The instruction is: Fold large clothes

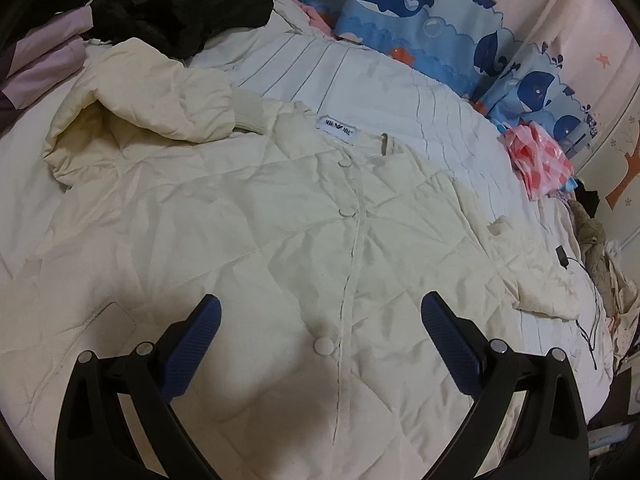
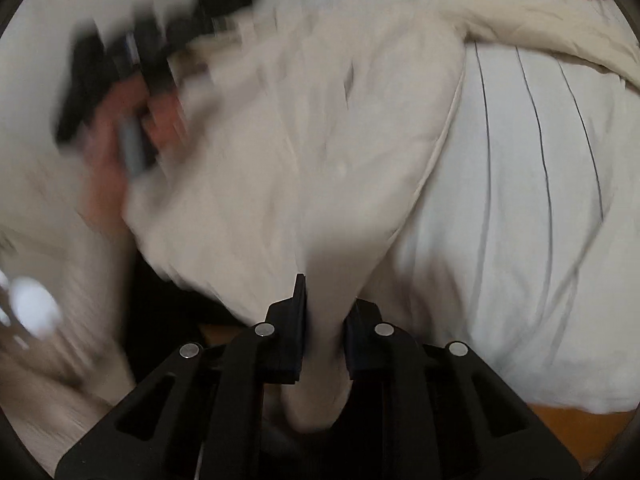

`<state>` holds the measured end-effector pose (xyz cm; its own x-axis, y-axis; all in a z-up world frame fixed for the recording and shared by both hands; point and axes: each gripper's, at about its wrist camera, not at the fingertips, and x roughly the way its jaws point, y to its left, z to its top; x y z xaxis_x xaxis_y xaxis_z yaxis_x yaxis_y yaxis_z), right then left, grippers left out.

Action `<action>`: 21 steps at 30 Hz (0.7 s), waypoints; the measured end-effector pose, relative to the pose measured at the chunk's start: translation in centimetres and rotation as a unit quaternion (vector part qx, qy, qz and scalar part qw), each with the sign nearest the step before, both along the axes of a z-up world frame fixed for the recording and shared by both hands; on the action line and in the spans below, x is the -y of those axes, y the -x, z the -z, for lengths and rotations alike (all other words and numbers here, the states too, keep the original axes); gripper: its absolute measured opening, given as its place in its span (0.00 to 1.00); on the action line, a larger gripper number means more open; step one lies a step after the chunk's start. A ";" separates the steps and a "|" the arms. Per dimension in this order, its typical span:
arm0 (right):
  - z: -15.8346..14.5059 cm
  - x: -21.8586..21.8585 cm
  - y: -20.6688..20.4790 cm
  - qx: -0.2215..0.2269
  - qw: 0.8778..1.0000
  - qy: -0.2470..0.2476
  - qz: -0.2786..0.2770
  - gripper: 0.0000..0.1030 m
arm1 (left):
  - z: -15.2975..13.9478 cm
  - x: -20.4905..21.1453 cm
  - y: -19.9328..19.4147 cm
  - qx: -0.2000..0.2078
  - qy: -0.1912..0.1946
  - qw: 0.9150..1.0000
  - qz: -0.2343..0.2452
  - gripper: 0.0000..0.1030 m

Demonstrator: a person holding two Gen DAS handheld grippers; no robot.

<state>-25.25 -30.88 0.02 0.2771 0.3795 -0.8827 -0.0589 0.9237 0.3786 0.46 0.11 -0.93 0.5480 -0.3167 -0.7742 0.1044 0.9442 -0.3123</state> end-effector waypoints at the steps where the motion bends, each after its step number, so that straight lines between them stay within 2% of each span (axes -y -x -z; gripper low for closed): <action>1: -0.1 0.8 0.0 -0.003 1.000 -0.004 0.010 0.15 | 0.1 0.1 0.0 -0.001 -0.003 1.000 0.002 0.93; 3: -1.7 3.9 -0.1 0.031 0.997 -0.062 0.044 0.21 | 0.1 0.3 0.1 0.002 -0.010 1.000 0.009 0.93; 4: -2.8 5.8 -0.3 0.061 0.992 -0.084 0.068 0.35 | 0.1 0.4 0.2 0.006 -0.016 1.000 0.011 0.93; 5: -3.5 7.5 -0.4 0.081 0.988 -0.093 0.092 0.66 | 0.1 0.5 0.2 0.013 -0.028 0.999 0.011 0.93; 6: -4.4 10.3 -0.7 0.110 0.979 -0.096 0.140 0.79 | 0.2 0.6 0.2 0.018 -0.038 0.999 0.011 0.93; 7: -4.9 12.7 -0.9 0.131 0.970 -0.098 0.179 0.86 | 0.3 0.7 0.1 0.022 -0.047 0.999 0.009 0.93; 8: -5.2 16.5 -1.2 0.162 0.952 -0.116 0.234 0.86 | 0.4 0.7 0.1 0.026 -0.055 0.998 0.007 0.93; 9: -4.9 19.2 -1.5 0.172 0.937 -0.136 0.271 0.86 | 0.4 0.6 0.1 0.029 -0.059 0.998 0.005 0.93; 13: -1.0 31.7 -3.7 0.186 0.855 -0.234 0.425 0.86 | 0.5 -0.1 0.3 0.040 -0.066 0.997 0.002 0.93; 14: 0.2 34.5 -4.7 0.183 0.843 -0.236 0.447 0.86 | 0.4 -0.3 0.4 0.043 -0.069 0.997 0.000 0.93; 17: 2.7 40.0 -7.1 0.185 0.824 -0.226 0.485 0.82 | 0.5 -0.7 0.6 0.046 -0.075 0.996 0.001 0.93; 19: 4.2 42.2 -8.3 0.198 0.811 -0.233 0.499 0.79 | 0.7 -0.8 0.8 0.047 -0.079 0.996 0.003 0.93; 21: 5.2 43.7 -9.9 0.207 0.804 -0.237 0.504 0.74 | 0.9 -1.0 0.8 0.047 -0.083 0.995 0.004 0.93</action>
